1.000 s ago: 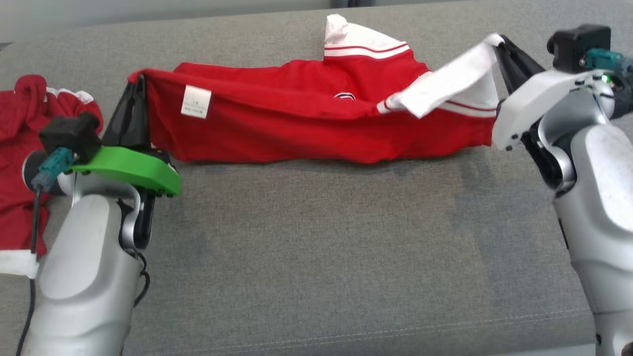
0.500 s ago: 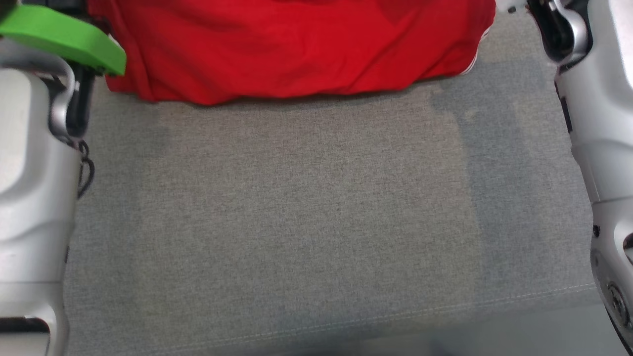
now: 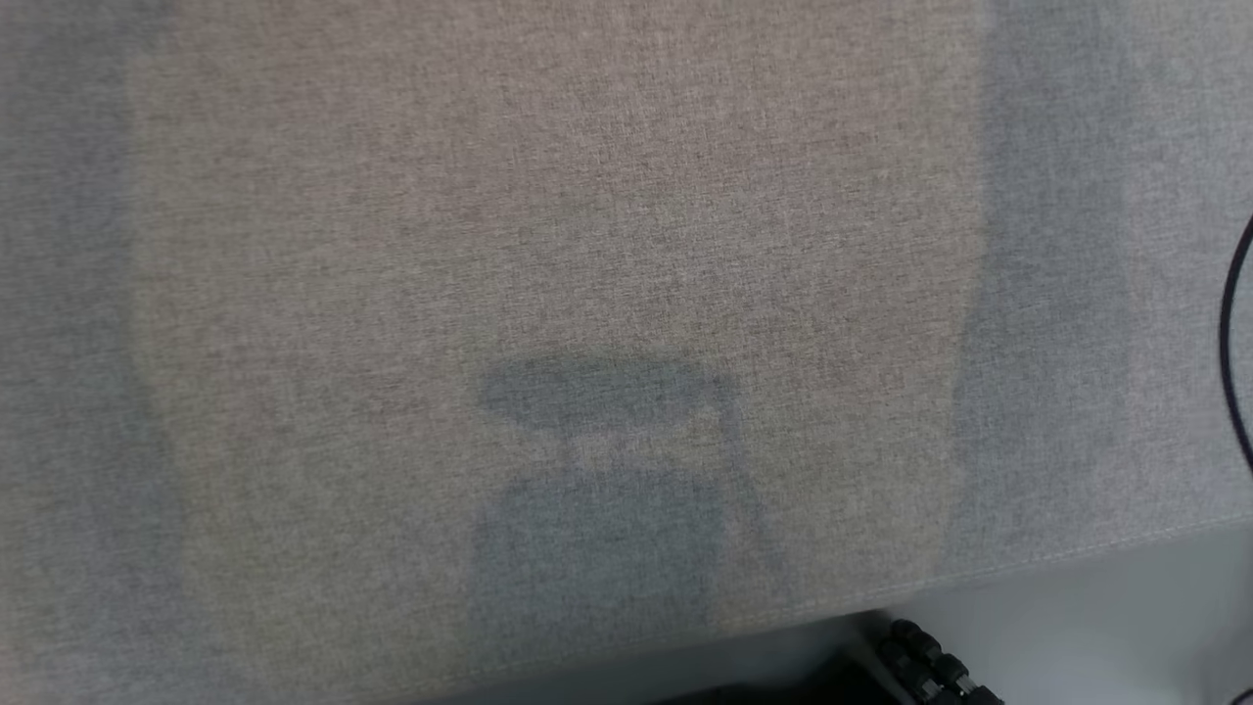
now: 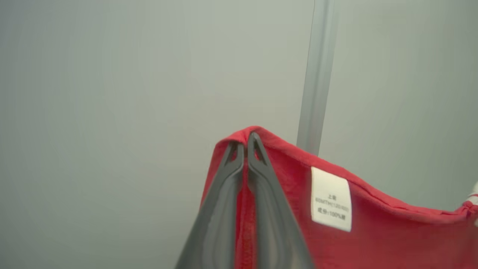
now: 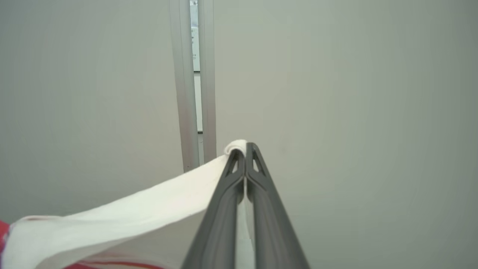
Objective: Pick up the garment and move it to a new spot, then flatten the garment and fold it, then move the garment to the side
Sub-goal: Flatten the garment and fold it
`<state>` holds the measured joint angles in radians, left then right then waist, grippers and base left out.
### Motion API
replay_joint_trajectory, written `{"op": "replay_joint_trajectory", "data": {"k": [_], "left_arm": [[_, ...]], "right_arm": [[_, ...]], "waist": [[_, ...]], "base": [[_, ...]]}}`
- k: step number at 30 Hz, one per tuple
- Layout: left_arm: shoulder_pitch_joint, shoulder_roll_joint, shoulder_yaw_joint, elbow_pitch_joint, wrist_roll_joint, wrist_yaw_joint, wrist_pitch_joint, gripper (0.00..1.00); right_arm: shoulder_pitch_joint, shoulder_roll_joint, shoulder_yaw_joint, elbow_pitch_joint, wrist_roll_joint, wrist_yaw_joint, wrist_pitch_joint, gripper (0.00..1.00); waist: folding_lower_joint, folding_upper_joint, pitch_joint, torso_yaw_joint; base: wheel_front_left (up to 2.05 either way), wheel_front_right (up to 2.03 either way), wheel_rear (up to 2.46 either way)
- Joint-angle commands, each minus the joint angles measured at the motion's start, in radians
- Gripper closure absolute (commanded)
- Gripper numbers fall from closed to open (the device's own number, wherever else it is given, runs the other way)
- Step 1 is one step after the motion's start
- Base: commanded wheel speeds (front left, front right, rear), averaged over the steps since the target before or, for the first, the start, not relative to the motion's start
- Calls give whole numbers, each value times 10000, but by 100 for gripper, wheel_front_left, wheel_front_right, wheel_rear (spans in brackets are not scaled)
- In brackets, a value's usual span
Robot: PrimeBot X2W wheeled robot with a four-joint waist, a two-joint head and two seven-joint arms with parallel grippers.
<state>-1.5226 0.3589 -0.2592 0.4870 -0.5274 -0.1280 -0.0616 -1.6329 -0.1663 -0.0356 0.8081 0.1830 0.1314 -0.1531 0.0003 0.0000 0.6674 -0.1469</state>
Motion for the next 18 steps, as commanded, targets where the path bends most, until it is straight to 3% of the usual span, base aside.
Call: {"op": "replay_joint_trajectory", "data": {"k": [1,6,9,11,18], "left_arm": [[-645,104,111,-49,-227,-29,-194,100],[-1814,55,407,20,-716,-28,-803,100],[-2296,40,362,-142,-1067,-29,-1066,100],[-2345,-8,354,-243,-1539,-30,-1197,100],[-1680,237,-9,-459,-2386,-31,-1179,100]], "right_arm": [[-602,-14,-576,106,-708,-15,-562,100],[-1613,331,-2091,-551,-2536,-15,-1091,100],[-1990,613,-2806,-1923,-3362,-15,-1132,100],[-1814,805,-2918,-2881,-3876,-15,-1115,100],[-334,1072,-2679,-4508,-4427,-15,-1114,100]], "waist": [[-3,0,467,-259],[-3,0,334,-333],[-3,0,290,-400],[-3,0,290,-421],[-3,0,816,-501]], "base": [[0,0,0],[0,0,0],[0,0,0],[0,0,0],[0,0,0]]}}
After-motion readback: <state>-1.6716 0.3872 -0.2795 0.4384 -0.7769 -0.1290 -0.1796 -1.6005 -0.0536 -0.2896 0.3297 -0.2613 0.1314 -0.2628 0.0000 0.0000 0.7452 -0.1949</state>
